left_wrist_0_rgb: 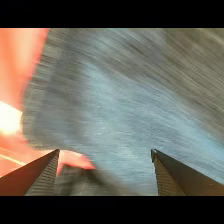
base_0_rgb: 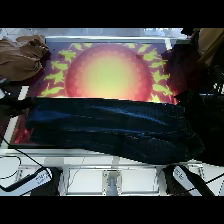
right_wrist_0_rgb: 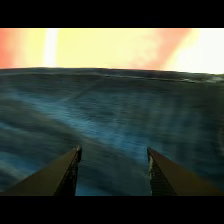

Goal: Fold the clothes and pants, and hang the long-sleeved shirts on hangers.

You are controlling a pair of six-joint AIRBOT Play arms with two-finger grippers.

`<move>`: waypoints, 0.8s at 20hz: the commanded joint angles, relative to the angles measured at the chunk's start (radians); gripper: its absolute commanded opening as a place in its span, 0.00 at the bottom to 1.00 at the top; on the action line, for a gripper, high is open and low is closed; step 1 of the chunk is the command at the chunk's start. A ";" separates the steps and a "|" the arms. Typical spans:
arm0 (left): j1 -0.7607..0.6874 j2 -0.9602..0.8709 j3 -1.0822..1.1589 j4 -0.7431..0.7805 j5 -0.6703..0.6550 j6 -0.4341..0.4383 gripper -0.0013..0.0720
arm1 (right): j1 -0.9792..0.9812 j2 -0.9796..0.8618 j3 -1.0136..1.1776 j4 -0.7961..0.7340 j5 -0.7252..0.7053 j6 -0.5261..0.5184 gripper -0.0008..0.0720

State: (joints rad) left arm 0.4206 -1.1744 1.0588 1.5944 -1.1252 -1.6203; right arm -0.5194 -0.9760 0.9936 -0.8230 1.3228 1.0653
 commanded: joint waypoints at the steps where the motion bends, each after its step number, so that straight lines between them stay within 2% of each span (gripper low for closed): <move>1: 0.175 0.074 -0.035 0.075 -0.045 -0.011 0.92 | -0.038 0.000 0.011 -0.189 0.000 0.027 0.63; 3: 0.331 0.077 -0.101 -0.009 -0.025 0.004 0.92 | -0.070 -0.001 0.007 -0.230 -0.001 0.048 0.63; 6: 0.492 0.037 -0.188 -0.304 0.042 0.158 0.92 | -0.103 -0.004 0.006 -0.237 -0.026 0.060 0.63; 8: 0.536 -0.016 -0.216 -0.430 0.008 0.240 0.92 | -0.127 -0.010 0.006 -0.322 0.011 0.079 0.63; 10: 0.542 -0.046 -0.222 -0.433 -0.043 0.241 0.91 | -0.183 -0.005 -0.011 -0.417 0.067 0.095 0.63; 12: 0.543 -0.025 -0.230 -0.436 -0.058 0.242 0.91 | -0.293 0.007 -0.058 -0.431 0.116 0.093 0.63; 14: 0.550 0.019 -0.247 -0.433 -0.108 0.282 0.91 | -0.414 0.024 -0.121 -0.425 0.161 0.048 0.63; 16: 0.574 0.073 -0.289 -0.433 -0.164 0.324 0.82 | -0.513 0.037 -0.172 -0.426 0.178 -0.003 0.63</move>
State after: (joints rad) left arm 0.9672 -1.1503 0.8089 1.1858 -1.2110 -1.3586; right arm -0.9024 -0.9558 0.8848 -1.2266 1.4467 1.1187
